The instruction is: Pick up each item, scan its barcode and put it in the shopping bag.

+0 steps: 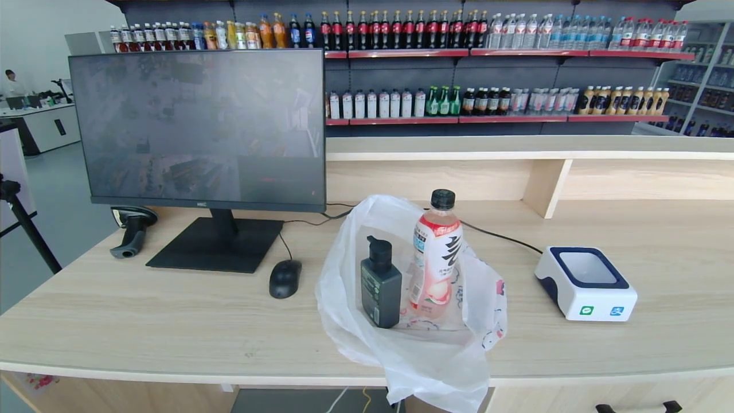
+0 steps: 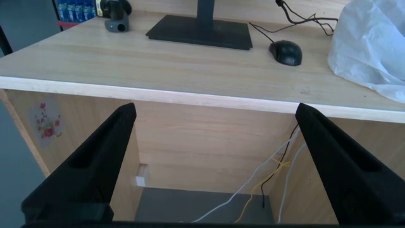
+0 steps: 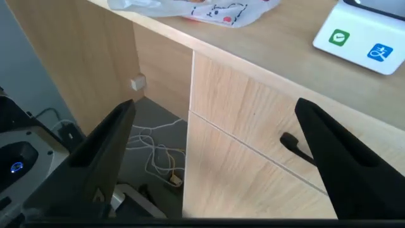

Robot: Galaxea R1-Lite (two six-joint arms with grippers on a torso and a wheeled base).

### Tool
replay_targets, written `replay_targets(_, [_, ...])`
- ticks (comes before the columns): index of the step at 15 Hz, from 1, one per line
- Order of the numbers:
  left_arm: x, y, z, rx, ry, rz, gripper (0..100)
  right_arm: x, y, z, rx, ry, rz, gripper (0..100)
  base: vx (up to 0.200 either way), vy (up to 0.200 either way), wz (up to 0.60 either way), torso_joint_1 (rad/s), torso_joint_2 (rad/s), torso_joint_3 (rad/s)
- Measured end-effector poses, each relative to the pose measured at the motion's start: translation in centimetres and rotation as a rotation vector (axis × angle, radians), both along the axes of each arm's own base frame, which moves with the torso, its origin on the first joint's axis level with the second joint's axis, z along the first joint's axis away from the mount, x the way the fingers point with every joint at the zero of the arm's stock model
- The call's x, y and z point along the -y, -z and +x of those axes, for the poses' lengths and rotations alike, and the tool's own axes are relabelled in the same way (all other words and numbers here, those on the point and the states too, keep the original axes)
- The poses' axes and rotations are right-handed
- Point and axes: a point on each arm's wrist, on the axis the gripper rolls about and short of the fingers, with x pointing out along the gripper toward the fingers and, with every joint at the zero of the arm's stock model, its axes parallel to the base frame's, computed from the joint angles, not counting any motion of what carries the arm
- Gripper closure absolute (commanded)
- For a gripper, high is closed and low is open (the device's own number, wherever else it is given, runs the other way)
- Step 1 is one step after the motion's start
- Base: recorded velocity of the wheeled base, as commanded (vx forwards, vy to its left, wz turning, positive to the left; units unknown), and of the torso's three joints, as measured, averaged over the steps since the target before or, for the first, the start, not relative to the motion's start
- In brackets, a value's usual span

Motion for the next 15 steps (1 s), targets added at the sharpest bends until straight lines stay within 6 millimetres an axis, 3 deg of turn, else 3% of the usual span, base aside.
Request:
replay_targets(7, [0.0,0.0,0.0,0.0,0.0,0.0,0,0.35,0.12,-0.51,0.027,0.055,0.069,0,0.0,0.0,0.0,0.0,0.0,0.0])
replay_targets(12, [0.0,0.0,0.0,0.0,0.0,0.004,0,-0.28,0.29,-0.96,0.043,0.489,0.079,0,0.0,0.0,0.0,0.0,0.0,0.0])
replay_targets(15, [0.0,0.0,0.0,0.0,0.0,0.004,0,-0.57,0.63,-1.16,0.068,0.615,0.074,0,0.0,0.0,0.0,0.0,0.0,0.0])
